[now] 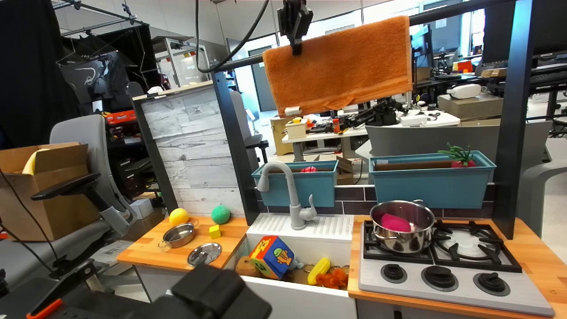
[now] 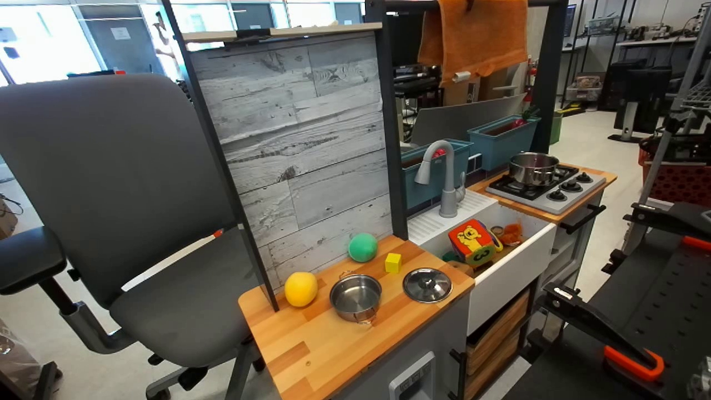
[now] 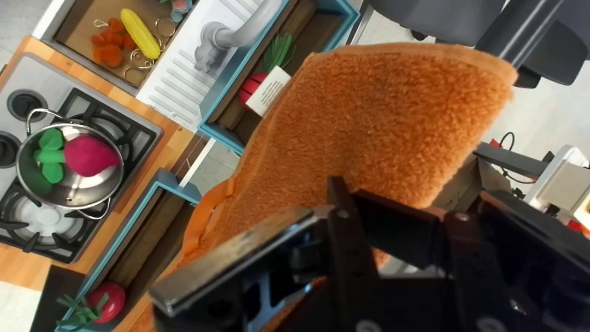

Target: Put the towel in the sink.

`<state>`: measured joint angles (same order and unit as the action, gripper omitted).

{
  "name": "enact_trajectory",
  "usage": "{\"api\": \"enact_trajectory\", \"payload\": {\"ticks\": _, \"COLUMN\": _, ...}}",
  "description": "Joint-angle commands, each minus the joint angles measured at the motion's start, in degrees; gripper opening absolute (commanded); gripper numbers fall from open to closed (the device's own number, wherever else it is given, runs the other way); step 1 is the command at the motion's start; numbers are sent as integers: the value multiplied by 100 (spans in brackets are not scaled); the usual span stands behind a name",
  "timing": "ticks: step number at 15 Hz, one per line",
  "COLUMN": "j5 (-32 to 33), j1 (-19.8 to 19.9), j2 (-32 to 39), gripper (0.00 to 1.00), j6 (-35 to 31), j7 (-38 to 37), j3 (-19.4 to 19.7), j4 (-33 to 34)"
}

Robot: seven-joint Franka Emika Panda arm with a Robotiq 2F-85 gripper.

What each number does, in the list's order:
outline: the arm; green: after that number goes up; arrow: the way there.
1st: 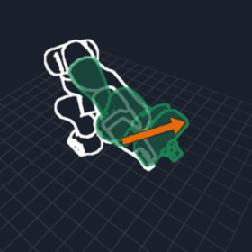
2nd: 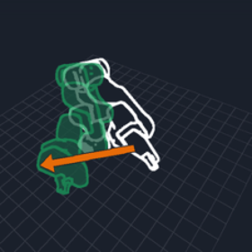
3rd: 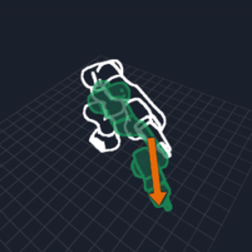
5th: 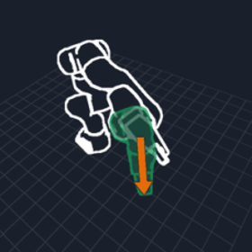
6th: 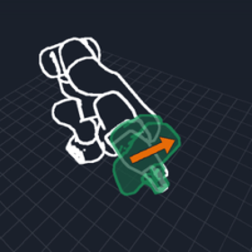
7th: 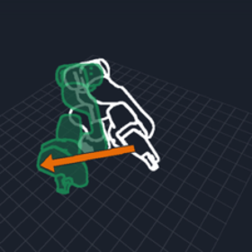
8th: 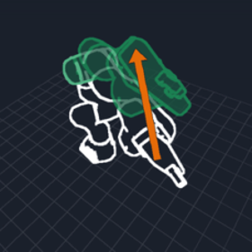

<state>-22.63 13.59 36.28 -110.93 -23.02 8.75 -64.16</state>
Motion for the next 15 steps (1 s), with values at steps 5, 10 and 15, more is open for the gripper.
{"api": "enact_trajectory", "payload": {"ticks": 5, "j5": 91, "j1": 31, "j2": -1178, "gripper": 1, "j6": 1052, "j7": 1592, "j3": -104, "j4": -1379}}
{"api": "enact_trajectory", "payload": {"ticks": 10, "j5": 913, "j1": -59, "j2": -2011, "gripper": 1, "j6": 1765, "j7": 2566, "j3": -54, "j4": -2814}}
{"api": "enact_trajectory", "payload": {"ticks": 15, "j5": 2118, "j1": -278, "j2": -2500, "gripper": 1, "j6": 2121, "j7": 3146, "j3": -60, "j4": -3918}}
